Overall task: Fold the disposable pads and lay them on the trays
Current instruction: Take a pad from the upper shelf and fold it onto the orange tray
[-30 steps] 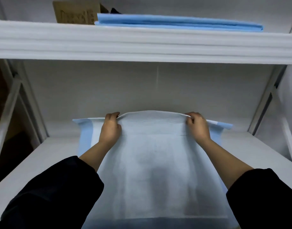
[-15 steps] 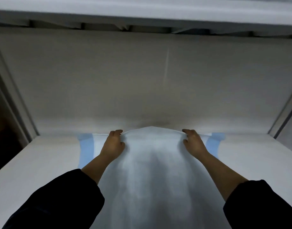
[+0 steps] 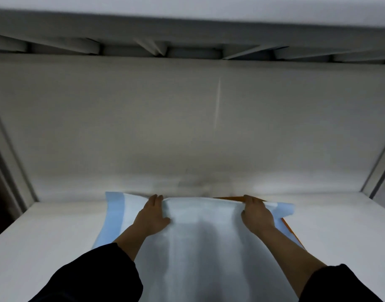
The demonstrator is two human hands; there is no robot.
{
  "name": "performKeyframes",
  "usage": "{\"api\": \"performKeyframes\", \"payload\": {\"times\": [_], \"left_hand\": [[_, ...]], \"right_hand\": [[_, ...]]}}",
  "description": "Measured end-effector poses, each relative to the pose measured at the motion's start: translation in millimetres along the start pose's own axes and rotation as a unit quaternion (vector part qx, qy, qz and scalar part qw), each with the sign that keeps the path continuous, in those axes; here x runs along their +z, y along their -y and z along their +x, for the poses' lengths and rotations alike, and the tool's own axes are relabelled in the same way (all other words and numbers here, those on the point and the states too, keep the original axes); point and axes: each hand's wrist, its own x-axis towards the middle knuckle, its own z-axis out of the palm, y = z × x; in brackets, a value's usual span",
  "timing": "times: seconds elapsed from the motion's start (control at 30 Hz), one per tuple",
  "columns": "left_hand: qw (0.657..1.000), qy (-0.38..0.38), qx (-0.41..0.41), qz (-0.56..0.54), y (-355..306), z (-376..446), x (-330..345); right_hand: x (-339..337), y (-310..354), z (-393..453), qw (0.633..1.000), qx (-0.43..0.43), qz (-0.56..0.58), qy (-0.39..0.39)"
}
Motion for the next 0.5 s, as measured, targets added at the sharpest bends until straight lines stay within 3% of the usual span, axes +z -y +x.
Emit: {"api": "performKeyframes", "payload": {"times": [0.13,0.27,0.33,0.43,0.5], "left_hand": [[0.999,-0.004,0.013,0.030,-2.9,5.6,1.6],[0.998,-0.038,0.048,0.029,-8.2,5.6,4.1],[0.996,-0.042,0.066,0.037,-11.2,3.4,6.1],[0.996,0.026,0.057,0.064,-14.7,-2.0,13.1],[0.990,0.110,0.038,0.080,-15.2,-8.5,21.2]], "right_hand": [[-3.5,3.7,2.5,1.000,0.017,0.009,0.015],[-0.1,8.4,-3.1,0.996,-0.027,0.062,0.057],[3.3,11.6,-8.7,0.997,-0.049,0.053,0.033],[5.5,18.9,-17.8,0.996,-0.078,0.045,0.011],[8.5,23.7,-23.5,0.991,-0.089,0.041,0.088]]}}
